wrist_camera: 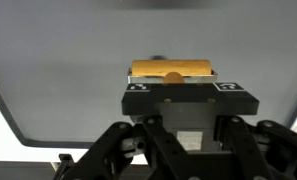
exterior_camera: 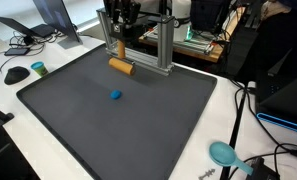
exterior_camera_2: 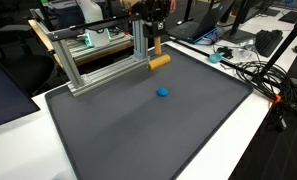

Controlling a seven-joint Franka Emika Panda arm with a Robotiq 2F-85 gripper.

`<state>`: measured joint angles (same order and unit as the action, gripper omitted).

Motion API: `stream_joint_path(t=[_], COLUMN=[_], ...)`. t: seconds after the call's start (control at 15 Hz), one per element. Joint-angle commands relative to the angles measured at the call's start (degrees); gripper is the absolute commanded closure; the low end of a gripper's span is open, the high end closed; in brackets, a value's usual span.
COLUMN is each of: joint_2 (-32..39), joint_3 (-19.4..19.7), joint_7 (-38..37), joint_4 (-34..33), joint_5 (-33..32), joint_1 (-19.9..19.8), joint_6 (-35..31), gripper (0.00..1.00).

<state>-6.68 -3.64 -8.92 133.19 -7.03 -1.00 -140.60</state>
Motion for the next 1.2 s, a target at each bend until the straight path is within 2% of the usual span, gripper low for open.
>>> stream_joint_path(t=[0.0, 0.27, 1.13], joint_2=[3.73, 8.08, 19.33], joint_3=[0.55, 1.41, 3.9], joint_7=[-2.08, -2.72, -1.83], joint_4=[-2.86, -5.51, -13.37], joint_5=[-2.85, -4.61, -3.0], joint_1=[-0.1, 0.25, 1.7], joint_6=[-1.23, -2.89, -3.57], gripper=[0.78, 0.78, 0.78])
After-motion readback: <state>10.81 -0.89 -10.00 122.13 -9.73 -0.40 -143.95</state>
